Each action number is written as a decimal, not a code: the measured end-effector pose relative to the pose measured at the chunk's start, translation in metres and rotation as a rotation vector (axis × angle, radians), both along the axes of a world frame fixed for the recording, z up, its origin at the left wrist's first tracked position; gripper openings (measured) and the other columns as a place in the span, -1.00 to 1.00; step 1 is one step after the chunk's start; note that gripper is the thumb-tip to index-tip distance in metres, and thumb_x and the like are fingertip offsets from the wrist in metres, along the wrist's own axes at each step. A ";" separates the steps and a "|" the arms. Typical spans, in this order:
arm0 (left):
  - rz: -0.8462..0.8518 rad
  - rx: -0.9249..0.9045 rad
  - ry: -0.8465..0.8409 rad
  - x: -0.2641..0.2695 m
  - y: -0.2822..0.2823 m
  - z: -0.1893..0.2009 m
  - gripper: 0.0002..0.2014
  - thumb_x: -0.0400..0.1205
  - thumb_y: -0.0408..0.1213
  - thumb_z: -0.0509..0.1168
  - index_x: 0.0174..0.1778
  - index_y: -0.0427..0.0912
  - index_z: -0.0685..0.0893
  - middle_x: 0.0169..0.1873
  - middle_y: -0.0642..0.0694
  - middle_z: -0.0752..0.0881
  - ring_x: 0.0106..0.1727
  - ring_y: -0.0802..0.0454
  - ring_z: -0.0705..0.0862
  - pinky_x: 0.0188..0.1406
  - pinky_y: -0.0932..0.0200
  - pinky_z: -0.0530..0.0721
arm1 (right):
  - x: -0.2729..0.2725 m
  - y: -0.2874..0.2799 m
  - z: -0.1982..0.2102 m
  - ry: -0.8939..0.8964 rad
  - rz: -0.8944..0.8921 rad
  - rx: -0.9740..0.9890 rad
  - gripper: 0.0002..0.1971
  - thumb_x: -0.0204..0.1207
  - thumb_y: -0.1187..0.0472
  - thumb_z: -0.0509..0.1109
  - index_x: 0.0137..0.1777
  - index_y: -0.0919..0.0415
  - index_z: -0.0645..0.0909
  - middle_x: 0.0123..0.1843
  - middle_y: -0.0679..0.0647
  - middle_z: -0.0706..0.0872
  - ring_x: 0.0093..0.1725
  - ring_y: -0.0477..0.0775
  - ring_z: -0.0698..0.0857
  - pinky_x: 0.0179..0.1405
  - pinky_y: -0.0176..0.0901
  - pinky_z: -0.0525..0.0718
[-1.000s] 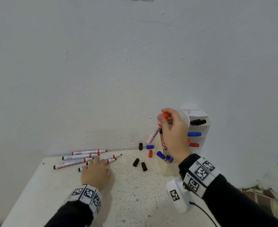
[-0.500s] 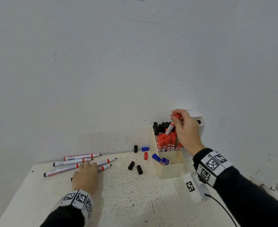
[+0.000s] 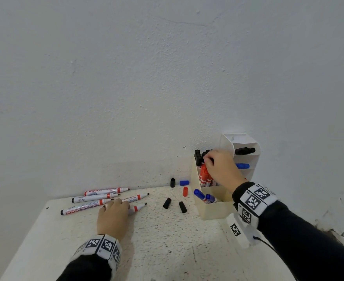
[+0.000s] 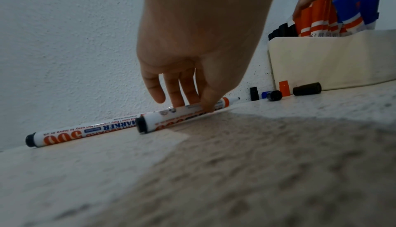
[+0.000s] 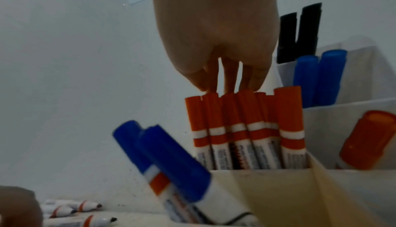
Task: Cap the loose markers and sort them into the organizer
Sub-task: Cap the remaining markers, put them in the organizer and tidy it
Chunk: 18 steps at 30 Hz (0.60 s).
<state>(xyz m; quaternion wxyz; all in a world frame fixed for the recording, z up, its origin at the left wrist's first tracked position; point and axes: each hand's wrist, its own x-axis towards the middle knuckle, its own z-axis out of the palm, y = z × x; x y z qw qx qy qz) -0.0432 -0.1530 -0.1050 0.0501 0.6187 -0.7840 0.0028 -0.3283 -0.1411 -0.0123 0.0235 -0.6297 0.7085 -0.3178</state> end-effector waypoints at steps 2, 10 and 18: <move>-0.032 -0.020 0.034 -0.003 0.000 0.000 -0.71 0.71 -0.20 0.08 0.36 -0.05 0.42 0.29 0.00 0.51 0.31 0.07 0.49 0.31 0.19 0.47 | 0.015 0.008 0.009 -0.006 0.012 -0.173 -0.81 0.61 0.25 0.22 0.04 0.22 0.66 0.04 0.05 0.62 0.09 0.00 0.54 0.16 -0.15 0.57; -0.098 -0.049 0.153 -0.020 0.005 0.000 -0.69 0.73 -0.26 -0.02 0.40 -0.06 0.33 0.30 0.01 0.46 0.24 0.06 0.56 0.26 0.06 0.48 | 0.107 0.030 0.012 -0.239 0.287 0.288 -0.78 0.63 0.28 0.12 0.11 0.24 0.59 -0.30 -0.05 0.53 -0.41 -0.13 0.50 -0.53 -0.47 0.46; -0.117 -0.069 0.251 -0.015 0.003 0.000 -0.72 0.75 -0.19 -0.09 0.34 -0.03 0.37 0.13 0.05 0.63 -0.01 0.06 0.66 -0.17 0.21 0.51 | 0.115 0.022 -0.066 0.155 -0.026 0.756 -0.45 0.57 0.26 0.20 0.54 0.18 0.14 0.56 0.30 0.14 0.46 0.34 0.29 0.39 0.10 0.45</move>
